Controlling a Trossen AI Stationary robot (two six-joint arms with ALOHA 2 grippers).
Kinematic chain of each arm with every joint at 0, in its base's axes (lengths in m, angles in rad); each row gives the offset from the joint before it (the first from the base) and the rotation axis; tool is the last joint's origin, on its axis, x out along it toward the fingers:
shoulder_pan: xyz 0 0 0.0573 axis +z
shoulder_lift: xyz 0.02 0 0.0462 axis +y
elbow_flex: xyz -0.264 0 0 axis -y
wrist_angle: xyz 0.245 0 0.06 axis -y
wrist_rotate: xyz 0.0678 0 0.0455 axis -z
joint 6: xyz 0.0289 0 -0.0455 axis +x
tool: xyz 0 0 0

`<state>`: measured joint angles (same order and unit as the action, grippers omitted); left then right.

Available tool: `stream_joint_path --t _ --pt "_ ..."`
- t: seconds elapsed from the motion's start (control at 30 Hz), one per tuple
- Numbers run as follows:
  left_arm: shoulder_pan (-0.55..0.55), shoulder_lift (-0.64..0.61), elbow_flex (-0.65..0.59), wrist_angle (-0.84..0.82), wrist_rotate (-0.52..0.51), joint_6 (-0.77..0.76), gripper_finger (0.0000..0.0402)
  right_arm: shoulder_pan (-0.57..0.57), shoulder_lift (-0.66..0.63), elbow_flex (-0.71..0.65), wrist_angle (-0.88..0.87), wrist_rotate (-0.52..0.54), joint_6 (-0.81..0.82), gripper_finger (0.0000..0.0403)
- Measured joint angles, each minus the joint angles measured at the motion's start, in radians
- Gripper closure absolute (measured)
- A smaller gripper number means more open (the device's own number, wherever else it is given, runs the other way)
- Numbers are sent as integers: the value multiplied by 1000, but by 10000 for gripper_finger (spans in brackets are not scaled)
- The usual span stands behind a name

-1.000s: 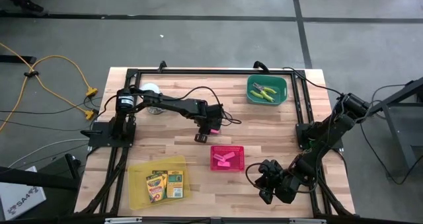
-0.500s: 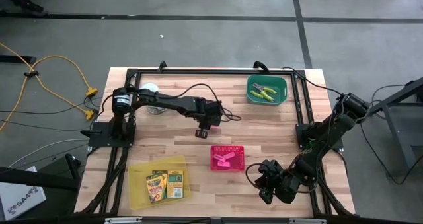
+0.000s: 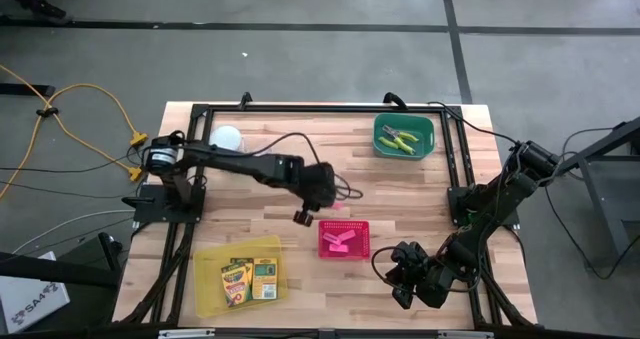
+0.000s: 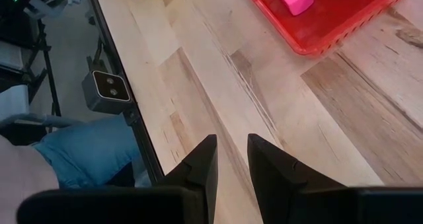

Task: Pick & Place School Supplies
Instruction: Put the pink eraser into the red bin

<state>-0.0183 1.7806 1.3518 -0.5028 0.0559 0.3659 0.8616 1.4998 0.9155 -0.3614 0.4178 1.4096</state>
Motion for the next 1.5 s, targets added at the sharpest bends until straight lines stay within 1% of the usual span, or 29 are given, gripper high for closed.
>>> stream_joint_path --t 0.23,0.47,0.67,0.8,1.03,1.2,1.5 --pt "-114 -1 0 105 9 29 316 0 0 0 0 2 -1 331" --pt "-178 1 1 210 12 3 316 0 0 0 6 3 -49 331" --pt "-175 49 3 261 20 -37 316 0 0 0 21 3 -52 331" --pt "-165 100 2 259 19 -38 316 0 1 0 45 3 -53 331" --pt "-159 149 1 284 29 -50 316 0 1 0 66 3 -53 331" --pt "-159 151 0 266 69 -61 316 0 1 0 65 3 -54 331" --pt "-159 151 0 252 74 -79 316 0 1 0 72 11 -74 331"
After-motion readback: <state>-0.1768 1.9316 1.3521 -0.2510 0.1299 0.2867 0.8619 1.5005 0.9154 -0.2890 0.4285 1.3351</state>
